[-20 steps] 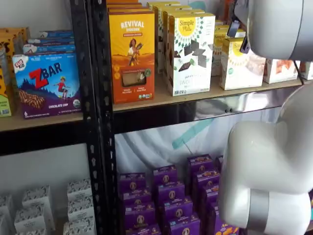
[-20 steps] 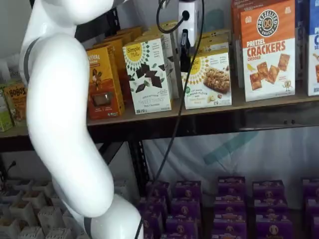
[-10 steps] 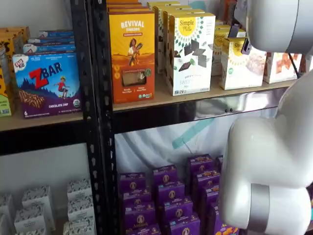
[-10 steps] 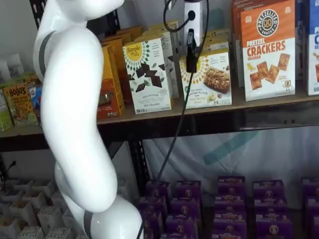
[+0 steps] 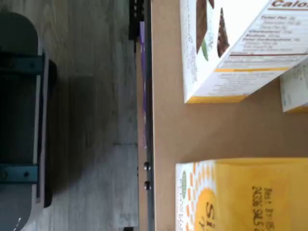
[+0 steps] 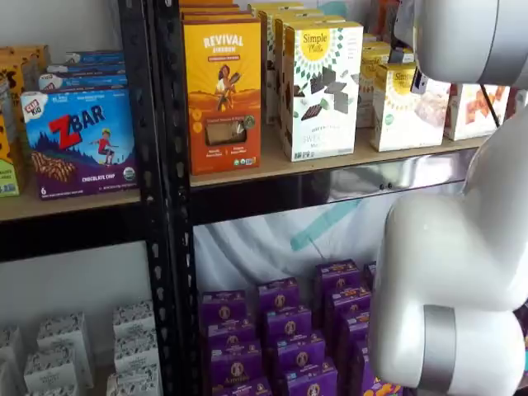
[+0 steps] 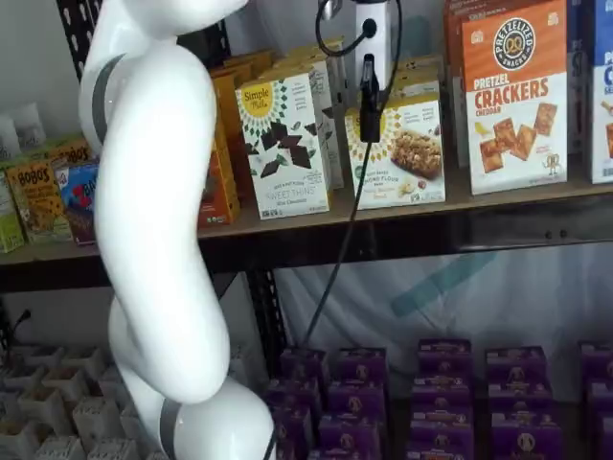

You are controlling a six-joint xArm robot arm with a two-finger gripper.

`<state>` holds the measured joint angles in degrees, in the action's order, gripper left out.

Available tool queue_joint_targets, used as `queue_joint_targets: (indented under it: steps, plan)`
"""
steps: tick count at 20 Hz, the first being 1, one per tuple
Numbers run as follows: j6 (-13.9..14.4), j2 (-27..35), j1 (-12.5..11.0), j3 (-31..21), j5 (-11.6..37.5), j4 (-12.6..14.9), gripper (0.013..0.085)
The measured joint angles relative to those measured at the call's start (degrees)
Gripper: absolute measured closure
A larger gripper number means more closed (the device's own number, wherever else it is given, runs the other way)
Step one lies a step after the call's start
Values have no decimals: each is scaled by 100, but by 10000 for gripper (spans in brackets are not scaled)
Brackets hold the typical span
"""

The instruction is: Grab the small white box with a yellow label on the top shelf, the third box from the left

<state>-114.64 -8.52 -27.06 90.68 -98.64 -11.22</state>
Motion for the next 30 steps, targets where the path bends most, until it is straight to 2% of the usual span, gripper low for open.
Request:
queue_joint_targets:
  steps: [11,30]
  plan:
    - [61,91,91,137,-193,193,130]
    - [149,25,191,121,-263,280,130]
